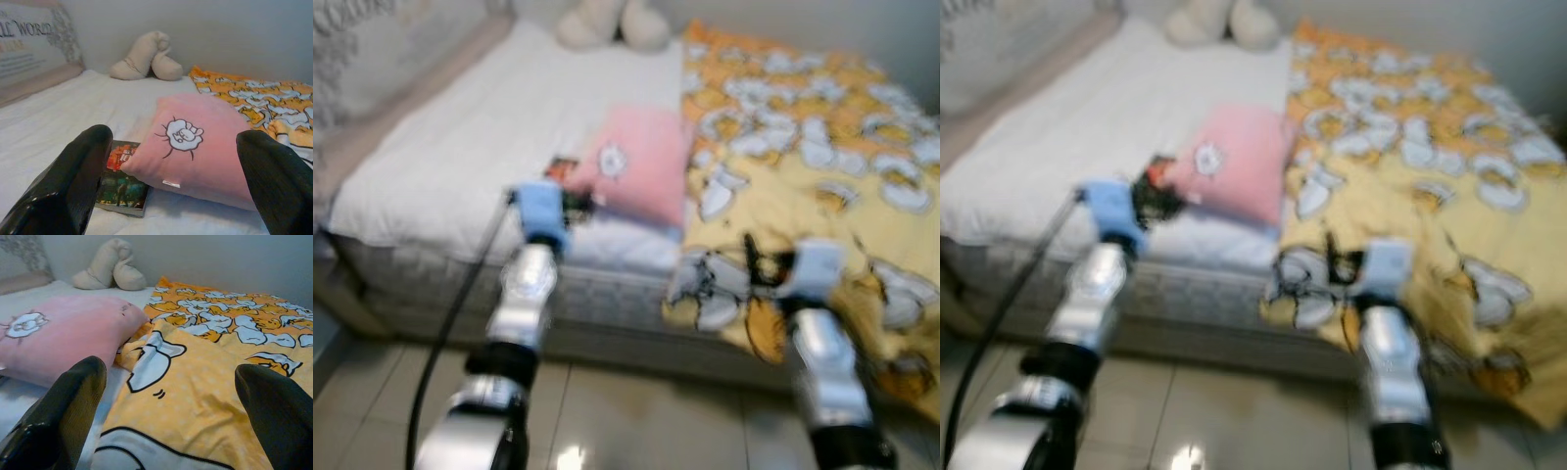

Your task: Clean up the room

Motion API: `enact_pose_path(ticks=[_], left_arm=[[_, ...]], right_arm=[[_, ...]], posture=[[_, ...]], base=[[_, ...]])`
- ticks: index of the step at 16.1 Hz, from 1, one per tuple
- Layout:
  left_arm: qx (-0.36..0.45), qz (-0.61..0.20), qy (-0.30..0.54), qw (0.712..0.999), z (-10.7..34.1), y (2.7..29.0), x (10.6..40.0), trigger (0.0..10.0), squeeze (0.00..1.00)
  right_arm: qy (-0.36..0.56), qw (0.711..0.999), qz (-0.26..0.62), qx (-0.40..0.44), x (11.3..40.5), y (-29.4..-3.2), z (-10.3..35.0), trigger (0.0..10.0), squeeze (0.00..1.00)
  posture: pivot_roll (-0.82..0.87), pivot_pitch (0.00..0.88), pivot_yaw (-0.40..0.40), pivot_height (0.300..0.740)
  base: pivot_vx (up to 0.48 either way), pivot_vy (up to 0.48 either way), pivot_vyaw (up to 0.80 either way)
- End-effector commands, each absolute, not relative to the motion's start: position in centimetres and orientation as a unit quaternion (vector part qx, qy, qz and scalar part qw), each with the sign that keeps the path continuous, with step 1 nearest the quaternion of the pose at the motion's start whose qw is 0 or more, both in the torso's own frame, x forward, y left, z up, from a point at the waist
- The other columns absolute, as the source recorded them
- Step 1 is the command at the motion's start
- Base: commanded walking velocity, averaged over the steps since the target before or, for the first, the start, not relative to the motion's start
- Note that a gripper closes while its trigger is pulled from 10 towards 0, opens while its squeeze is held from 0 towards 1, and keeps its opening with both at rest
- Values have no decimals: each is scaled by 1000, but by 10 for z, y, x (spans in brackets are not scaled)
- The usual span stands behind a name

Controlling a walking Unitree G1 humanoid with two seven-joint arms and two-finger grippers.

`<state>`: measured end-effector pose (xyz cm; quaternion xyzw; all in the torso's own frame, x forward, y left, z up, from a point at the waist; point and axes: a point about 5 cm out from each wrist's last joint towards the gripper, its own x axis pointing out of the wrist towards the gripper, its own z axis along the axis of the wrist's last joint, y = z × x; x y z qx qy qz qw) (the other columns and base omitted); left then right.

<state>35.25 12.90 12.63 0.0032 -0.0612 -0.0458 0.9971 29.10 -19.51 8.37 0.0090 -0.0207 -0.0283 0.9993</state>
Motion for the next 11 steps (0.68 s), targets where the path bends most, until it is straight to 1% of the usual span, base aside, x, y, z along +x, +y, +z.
enact_pose_path(ticks=[1, 5, 11], left_arm=[[10, -35, -60, 998, 129, 139, 356, 10000, 0], [9, -37, -51, 998, 125, 138, 355, 10000, 0], [15, -45, -57, 997, 129, 137, 356, 10000, 0]], right_arm=[[-17, 1000, -17, 14, 292, -187, 83, 10000, 0], [-8, 1000, -14, 13, 290, -185, 80, 10000, 0], [-11, 999, -30, 3, 291, -190, 81, 10000, 0]], posture=[[35, 0, -20, 740], [30, 0, -19, 740], [34, 0, -20, 740]], base=[[458, 0, 0], [458, 0, 0], [460, 0, 0]])
